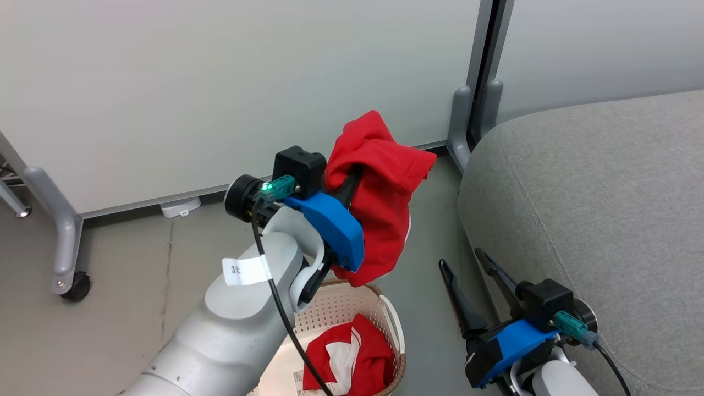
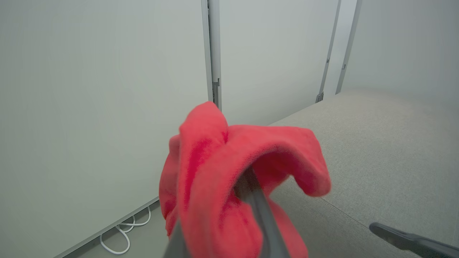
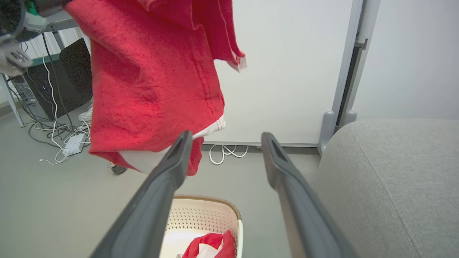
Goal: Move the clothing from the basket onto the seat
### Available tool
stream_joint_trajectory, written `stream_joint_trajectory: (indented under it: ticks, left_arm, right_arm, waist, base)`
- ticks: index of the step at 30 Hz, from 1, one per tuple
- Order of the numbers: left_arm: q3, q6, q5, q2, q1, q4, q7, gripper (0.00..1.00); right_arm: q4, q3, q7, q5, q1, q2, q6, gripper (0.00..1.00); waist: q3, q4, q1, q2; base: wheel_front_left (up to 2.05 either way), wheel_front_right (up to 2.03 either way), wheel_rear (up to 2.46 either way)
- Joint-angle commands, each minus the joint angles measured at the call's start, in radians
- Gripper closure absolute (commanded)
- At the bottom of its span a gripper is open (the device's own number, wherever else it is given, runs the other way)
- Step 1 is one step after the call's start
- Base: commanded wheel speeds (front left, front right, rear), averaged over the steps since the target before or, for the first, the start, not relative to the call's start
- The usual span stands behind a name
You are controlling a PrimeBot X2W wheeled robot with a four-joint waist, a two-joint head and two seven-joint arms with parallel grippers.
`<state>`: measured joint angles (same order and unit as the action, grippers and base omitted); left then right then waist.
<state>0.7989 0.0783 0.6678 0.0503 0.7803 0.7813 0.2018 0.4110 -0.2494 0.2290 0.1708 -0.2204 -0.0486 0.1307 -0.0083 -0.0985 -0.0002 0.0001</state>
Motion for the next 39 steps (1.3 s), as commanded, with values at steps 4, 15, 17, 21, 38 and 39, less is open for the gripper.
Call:
stream_joint_trajectory:
  ticks: [4,15,17,21,38,39]
  left_arm:
    - [0.046,-0.019,0.027,0.000,0.047,-0.016,-0.014,1.00]
    - [0.131,-0.043,0.086,0.000,0.070,0.009,0.010,1.00]
    - [0.144,-0.044,0.097,0.000,0.070,0.014,0.013,1.00]
    - [0.169,-0.049,0.121,0.000,0.078,0.018,0.018,1.00]
    - [0.268,-0.055,0.215,0.000,0.116,0.009,0.040,1.00]
    - [0.272,-0.056,0.221,0.000,0.117,0.009,0.040,1.00]
  right_arm:
    - [-0.010,0.010,-0.005,-0.006,0.008,-0.003,0.000,0.00]
    - [-0.028,-0.019,-0.034,0.008,-0.005,-0.003,0.000,0.00]
    - [-0.028,-0.038,-0.050,0.017,-0.026,-0.003,0.000,0.00]
    - [-0.016,-0.075,-0.078,0.037,-0.069,-0.003,0.000,0.00]
    - [0.214,-0.287,-0.126,0.198,-0.335,-0.003,0.000,0.00]
    - [0.227,-0.294,-0.117,0.199,-0.348,-0.003,0.000,0.00]
  waist:
    - [-0.002,0.009,0.0002,-0.0001]
    - [0.006,0.015,0.0002,-0.0001]
    - [0.009,0.016,0.0002,-0.0001]
    - [0.015,0.018,0.0002,-0.0001]
    - [0.043,0.030,0.0002,-0.0001]
    - [0.042,0.031,0.0002,-0.0001]
  base:
    - [0.00,0.00,0.00]
    - [0.00,0.00,0.00]
    - [0.00,0.00,0.00]
    - [0.00,0.00,0.00]
    - [0.00,0.00,0.00]
    - [0.00,0.00,0.00]
